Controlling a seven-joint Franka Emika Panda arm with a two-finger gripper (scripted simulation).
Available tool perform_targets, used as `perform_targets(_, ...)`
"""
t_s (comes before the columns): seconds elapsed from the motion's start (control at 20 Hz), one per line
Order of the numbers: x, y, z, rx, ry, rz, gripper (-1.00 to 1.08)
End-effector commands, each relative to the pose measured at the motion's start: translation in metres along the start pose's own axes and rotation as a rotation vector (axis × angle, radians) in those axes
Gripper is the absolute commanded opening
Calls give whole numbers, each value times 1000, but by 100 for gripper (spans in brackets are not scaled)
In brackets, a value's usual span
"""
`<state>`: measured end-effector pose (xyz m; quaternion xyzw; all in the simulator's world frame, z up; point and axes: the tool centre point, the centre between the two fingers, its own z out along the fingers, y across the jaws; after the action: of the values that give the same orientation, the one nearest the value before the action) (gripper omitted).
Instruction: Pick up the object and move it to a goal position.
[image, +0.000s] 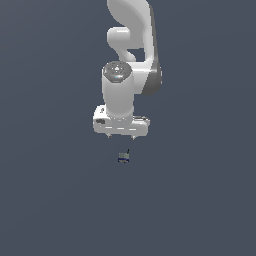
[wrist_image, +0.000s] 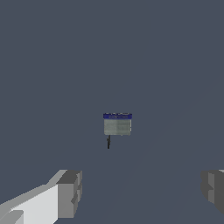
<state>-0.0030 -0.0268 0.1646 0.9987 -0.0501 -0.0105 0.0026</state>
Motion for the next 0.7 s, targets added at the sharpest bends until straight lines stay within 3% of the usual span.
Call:
perform_targets(0.0,0,0,0,0,0,0,100)
perform_targets(0.65,11,-16,-19,5,35,-57,100)
